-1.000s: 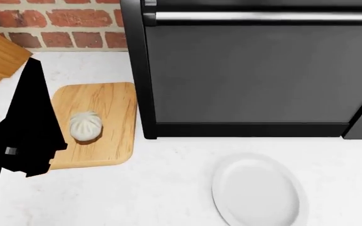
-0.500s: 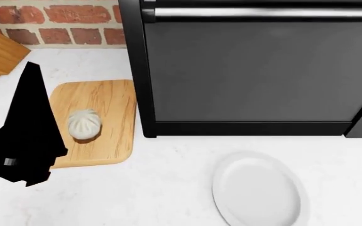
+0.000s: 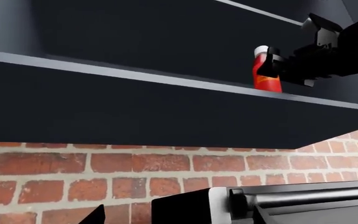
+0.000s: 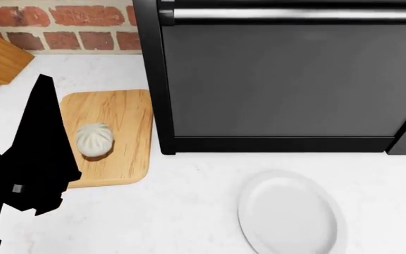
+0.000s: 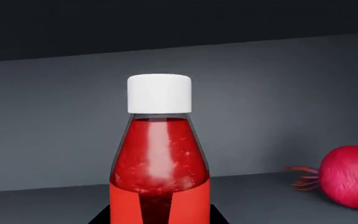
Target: Pick the dumpling from the plate and place it on the cutting board. Then pick the condiment bottle from the cabinet and place it next to the cutting board.
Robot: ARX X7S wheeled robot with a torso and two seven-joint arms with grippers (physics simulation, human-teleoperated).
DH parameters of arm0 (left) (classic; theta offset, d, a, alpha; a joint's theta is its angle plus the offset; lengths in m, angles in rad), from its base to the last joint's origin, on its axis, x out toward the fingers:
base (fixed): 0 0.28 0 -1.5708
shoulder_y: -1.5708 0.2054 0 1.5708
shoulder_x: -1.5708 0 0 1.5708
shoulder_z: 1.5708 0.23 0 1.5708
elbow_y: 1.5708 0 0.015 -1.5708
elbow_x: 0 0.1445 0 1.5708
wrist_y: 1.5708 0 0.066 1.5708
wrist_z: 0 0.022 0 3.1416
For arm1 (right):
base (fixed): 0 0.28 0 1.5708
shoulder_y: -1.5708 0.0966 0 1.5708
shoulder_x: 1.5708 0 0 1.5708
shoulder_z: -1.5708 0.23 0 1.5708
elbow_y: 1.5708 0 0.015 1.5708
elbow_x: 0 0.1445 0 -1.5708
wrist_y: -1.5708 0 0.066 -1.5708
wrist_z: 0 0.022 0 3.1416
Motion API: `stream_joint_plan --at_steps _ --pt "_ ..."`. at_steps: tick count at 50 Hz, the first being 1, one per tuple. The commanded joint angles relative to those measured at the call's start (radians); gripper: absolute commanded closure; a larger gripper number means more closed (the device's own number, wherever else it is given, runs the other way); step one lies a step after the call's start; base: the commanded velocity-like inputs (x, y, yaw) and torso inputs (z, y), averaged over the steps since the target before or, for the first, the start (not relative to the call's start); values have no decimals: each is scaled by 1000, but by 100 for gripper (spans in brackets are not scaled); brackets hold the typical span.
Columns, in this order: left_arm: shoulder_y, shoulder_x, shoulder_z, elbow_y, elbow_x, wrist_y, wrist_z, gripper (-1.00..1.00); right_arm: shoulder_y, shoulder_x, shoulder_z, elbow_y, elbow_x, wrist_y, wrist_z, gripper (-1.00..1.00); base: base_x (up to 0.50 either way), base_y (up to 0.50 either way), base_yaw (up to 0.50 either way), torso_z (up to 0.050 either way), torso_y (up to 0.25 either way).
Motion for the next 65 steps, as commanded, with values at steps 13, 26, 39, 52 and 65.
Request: stream_joint_plan --at_steps 13,26,39,52,65 --pt "-1 4 -7 -6 -3 16 -3 -100 6 -28 -4 125 -25 -266 -29 100 -1 0 0 -8 154" --pt "4 -11 -10 10 -22 7 -10 -100 6 5 -5 -191 -3 -18 -91 100 1 0 0 -13 245" --pt "-1 -18 -11 21 -17 1 -24 -100 6 26 6 -241 95 -18 -90 100 0 0 0 0 0" --pt "-8 -18 1 12 -1 -8 -33 -100 6 6 8 -250 134 -38 -147 100 -284 226 0 0 0" --pt "-20 -22 13 17 7 -17 -40 -100 -150 3 41 -601 217 117 -129 100 -427 257 0 0 0"
